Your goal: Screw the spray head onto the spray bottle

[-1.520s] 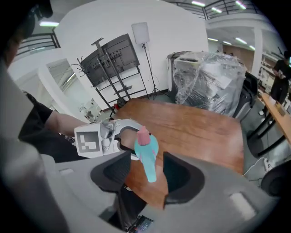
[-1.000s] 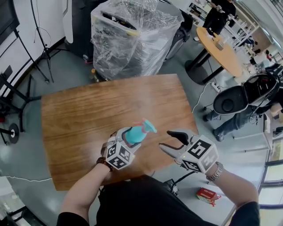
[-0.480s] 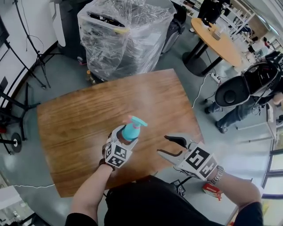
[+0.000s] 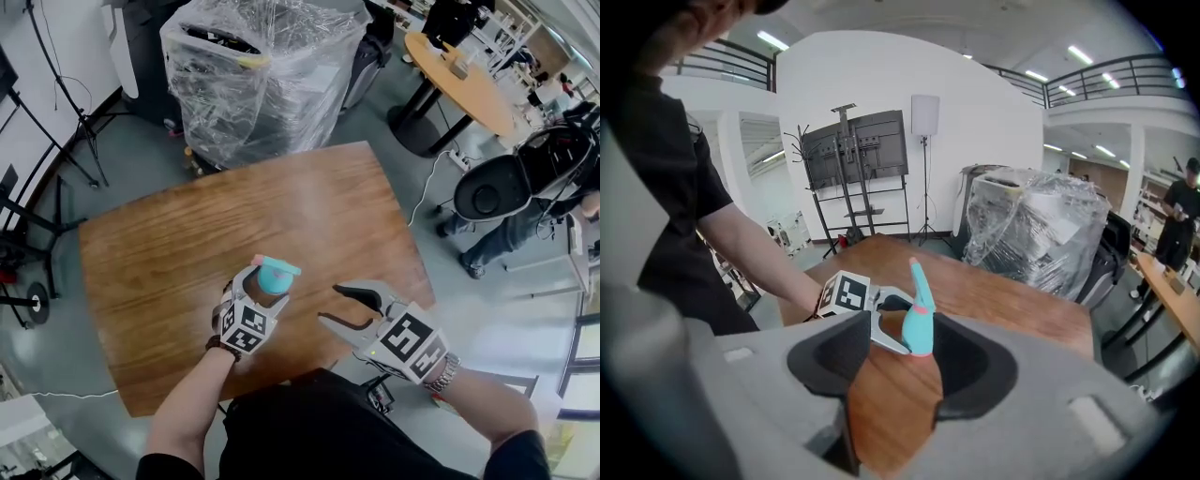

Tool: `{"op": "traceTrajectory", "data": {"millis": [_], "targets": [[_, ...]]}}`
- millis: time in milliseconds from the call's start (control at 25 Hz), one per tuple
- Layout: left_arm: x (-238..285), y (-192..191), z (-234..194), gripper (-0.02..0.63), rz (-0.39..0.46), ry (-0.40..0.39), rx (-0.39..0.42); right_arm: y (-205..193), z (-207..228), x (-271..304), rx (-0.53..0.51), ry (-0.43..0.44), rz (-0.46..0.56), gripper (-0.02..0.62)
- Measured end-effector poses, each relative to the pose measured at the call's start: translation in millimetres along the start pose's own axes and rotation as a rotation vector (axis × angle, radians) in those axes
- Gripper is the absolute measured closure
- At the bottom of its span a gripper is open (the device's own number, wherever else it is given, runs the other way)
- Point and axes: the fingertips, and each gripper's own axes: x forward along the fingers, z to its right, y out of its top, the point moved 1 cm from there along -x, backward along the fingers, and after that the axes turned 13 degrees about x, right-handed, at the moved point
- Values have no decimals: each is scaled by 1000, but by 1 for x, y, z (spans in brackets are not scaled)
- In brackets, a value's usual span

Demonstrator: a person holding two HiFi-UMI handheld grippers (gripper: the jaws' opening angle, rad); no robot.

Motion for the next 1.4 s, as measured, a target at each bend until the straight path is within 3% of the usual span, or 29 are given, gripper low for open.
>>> {"op": "traceTrajectory", "data": {"millis": [160, 280, 440, 560, 600, 680, 960, 1400], "targets": [[-21, -5, -3, 178, 2, 29, -23, -3, -7, 8, 14, -3, 44, 417], [-49, 4, -9, 217, 43, 70, -64, -5, -13, 13, 27, -3, 86, 442], [-88, 30, -11, 343, 95, 113, -137, -5, -20, 21, 14, -23, 143, 497], [-112, 49, -8, 457, 116, 132, -224, -5, -28, 23, -30, -67, 200, 603], [-119, 55, -6, 526, 130, 137, -257, -5, -31, 24, -39, -76, 221, 603], [-132, 70, -4, 587, 165, 141, -308, -3, -37, 26, -49, -89, 259, 603], [-152, 115, 0, 589, 237, 145, -286, -3, -48, 30, -44, -125, 303, 603], [-151, 126, 4, 589, 215, 163, -243, -11, -49, 34, -50, -125, 312, 603]]}}
